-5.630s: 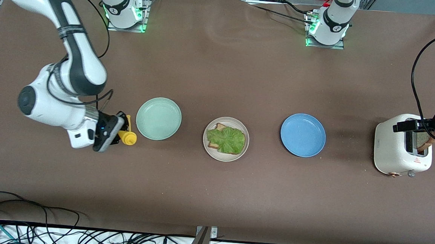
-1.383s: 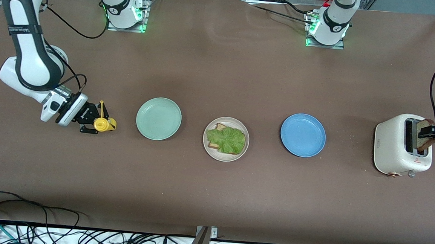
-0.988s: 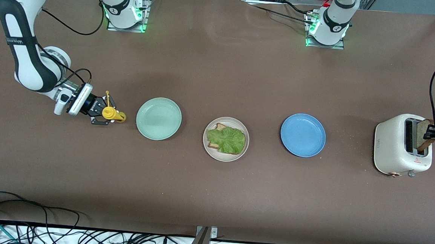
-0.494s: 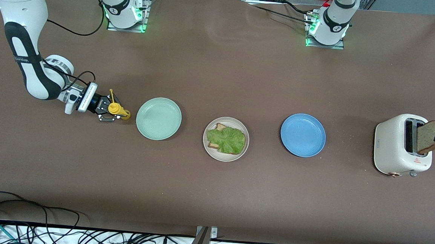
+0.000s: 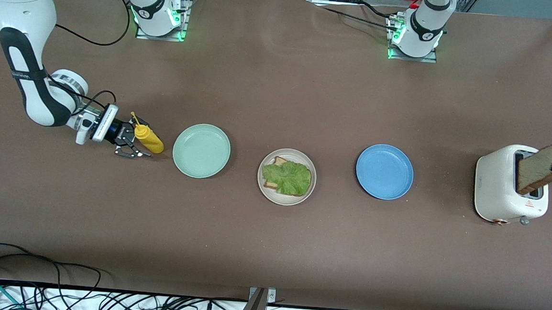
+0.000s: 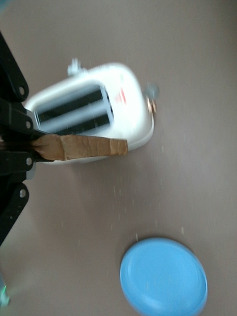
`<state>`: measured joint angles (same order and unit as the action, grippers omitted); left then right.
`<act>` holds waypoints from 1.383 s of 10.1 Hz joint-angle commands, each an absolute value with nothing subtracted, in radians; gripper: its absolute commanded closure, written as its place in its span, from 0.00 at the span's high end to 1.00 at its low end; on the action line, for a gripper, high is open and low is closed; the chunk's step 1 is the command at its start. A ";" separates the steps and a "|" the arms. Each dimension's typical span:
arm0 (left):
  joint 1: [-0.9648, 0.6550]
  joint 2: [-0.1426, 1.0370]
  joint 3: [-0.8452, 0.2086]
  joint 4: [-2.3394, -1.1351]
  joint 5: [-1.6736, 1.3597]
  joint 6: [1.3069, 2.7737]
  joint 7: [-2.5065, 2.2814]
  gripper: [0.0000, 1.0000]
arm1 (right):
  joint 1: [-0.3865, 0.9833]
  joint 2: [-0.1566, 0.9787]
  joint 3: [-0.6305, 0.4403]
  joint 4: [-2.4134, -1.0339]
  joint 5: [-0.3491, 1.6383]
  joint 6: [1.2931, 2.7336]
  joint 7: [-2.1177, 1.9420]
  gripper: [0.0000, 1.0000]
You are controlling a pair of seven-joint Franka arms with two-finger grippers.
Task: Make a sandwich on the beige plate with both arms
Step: 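Release the mustard while the left gripper grasps the toaster bread, then lift the bread with the left gripper while the right gripper withdraws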
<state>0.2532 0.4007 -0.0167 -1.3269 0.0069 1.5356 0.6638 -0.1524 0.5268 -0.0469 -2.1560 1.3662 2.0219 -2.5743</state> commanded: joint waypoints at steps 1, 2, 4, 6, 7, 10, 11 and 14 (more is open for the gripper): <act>0.181 0.416 -0.011 -1.301 -0.131 1.464 0.565 0.00 | -0.158 0.467 -0.115 -2.161 1.252 1.984 -2.573 1.00; 0.138 0.420 -0.011 -1.302 -0.191 1.463 0.527 0.00 | -0.153 0.451 -0.156 -2.161 1.206 1.959 -2.554 1.00; 0.059 0.437 -0.011 -1.304 -0.302 1.463 0.316 0.00 | -0.149 0.401 -0.204 -2.151 1.081 1.945 -2.414 1.00; -0.016 0.469 -0.011 -1.307 -0.464 1.463 0.052 0.00 | -0.140 0.303 -0.209 -2.143 0.930 1.951 -2.128 1.00; -0.061 0.492 -0.011 -1.307 -0.516 1.463 -0.037 0.00 | -0.127 0.254 -0.209 -2.137 0.845 1.953 -1.961 1.00; -0.171 0.570 -0.012 -1.301 -0.595 1.479 -0.101 0.00 | -0.085 0.149 -0.207 -2.074 0.613 1.945 -1.526 1.00; -0.198 0.601 -0.012 -1.296 -0.660 1.518 -0.085 0.00 | -0.057 0.105 -0.207 -2.071 0.548 1.945 -1.370 1.00; -0.297 0.693 -0.011 -1.289 -0.802 1.690 -0.067 0.00 | -0.012 0.009 -0.145 -2.034 0.315 1.889 -0.824 1.00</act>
